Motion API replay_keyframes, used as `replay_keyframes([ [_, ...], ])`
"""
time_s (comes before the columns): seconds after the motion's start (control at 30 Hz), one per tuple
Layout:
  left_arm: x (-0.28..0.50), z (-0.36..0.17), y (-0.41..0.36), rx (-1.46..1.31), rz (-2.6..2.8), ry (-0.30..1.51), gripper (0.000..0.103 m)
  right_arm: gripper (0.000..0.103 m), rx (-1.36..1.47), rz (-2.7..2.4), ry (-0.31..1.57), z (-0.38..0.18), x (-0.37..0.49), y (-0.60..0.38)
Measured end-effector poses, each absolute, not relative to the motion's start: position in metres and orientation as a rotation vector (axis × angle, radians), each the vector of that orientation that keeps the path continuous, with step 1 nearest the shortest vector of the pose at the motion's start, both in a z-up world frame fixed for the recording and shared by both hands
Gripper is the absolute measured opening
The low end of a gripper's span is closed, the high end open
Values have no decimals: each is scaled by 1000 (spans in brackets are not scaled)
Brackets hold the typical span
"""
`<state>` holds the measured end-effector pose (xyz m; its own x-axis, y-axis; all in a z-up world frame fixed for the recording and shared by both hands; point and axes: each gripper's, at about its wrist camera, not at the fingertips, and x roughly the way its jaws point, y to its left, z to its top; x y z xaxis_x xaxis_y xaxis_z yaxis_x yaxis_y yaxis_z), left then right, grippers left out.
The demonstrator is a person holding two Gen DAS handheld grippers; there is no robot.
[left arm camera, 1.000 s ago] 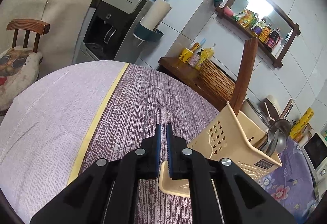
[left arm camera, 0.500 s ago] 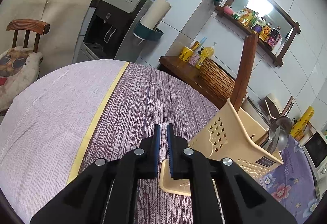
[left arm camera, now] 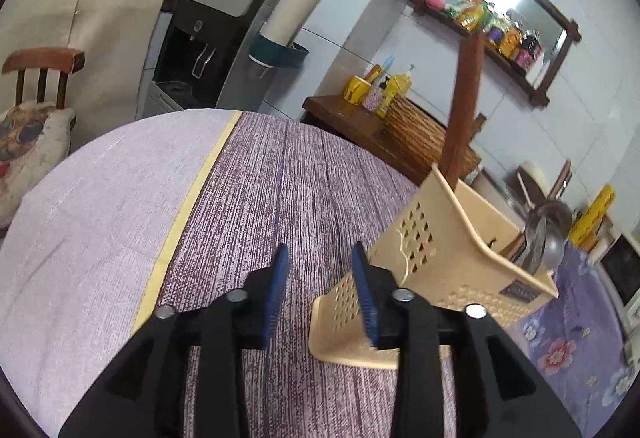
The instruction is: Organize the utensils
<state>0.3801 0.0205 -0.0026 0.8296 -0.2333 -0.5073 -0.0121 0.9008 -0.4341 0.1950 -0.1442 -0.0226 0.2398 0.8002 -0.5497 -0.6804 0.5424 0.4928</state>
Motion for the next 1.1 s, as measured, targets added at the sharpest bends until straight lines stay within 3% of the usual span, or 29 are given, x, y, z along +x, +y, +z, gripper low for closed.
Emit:
replay_keyframes([
  [0.07, 373, 4, 21, -409, -118, 570, 56, 6, 151, 1023, 819, -7, 196, -148],
  [0.17, 362, 21, 26, -359, -106, 545, 69, 6, 115, 1003, 758, 22, 199, -156],
  [0.33, 335, 51, 39, -305, -84, 486, 79, 7, 130, 962, 674, 64, 214, -174],
  [0.63, 309, 66, 61, -246, -29, 477, 88, 6, 50, 771, 468, 153, 236, -208],
  [1.1, 271, 48, 28, -183, -102, 515, 89, 6, -10, 435, 180, 267, 308, -228],
])
